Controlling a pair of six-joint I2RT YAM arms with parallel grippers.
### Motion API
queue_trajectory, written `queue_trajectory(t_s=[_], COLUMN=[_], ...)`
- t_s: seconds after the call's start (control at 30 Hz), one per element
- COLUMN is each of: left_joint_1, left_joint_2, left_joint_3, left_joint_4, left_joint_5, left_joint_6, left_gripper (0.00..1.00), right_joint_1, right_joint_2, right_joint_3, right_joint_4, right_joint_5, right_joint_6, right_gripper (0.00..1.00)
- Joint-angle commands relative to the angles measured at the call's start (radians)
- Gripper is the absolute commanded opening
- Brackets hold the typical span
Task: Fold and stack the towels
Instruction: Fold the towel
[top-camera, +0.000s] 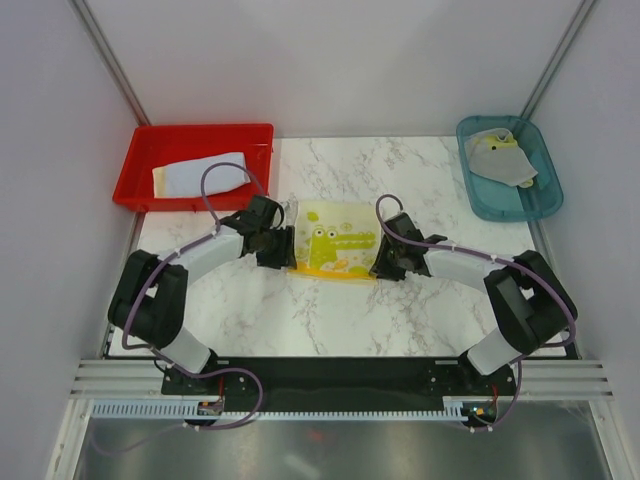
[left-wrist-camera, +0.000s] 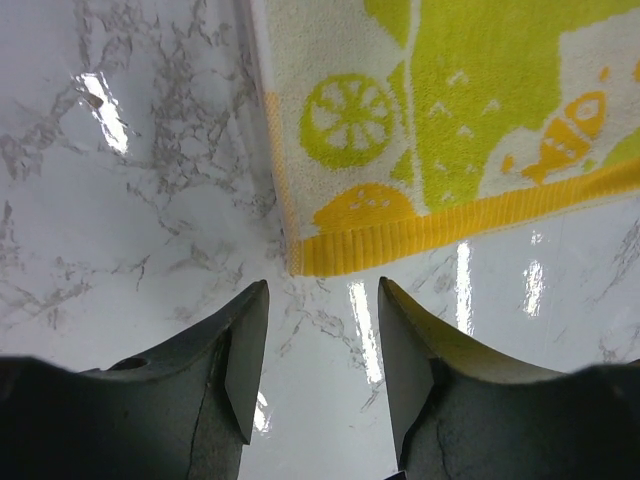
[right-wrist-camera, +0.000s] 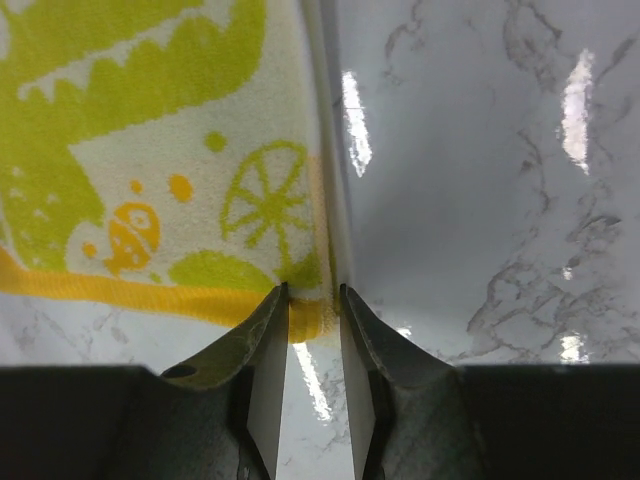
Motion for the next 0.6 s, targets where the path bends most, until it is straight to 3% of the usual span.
queue_trajectory(t_s=[0.0,0.23,0.57], left_joint_1=[-0.011,-0.02,-0.018], left_joint_2=[-0.015,-0.161,-0.083], left_joint_3=[-0.036,-0.155,-0.14], left_joint_4=[0.077,0.148,0.214], left_joint_5=[0.026,0.036,0.051], left_joint_6=[-0.088,-0.15,-0.202], left_gripper=[0.55,0.56,0.56], right_joint_1=[0.001,-0.001,-0.001], right_joint_2=[0.018,-0.035,-0.043], right_joint_3=[-0.016,-0.024,0.064], right_joint_4=[-0.02,-0.103,-0.179], right_joint_5=[0.094,0.208,0.16], right_joint_6=[-0.039,-0.16,-0.199], right_gripper=[0.34,0.27,0.32])
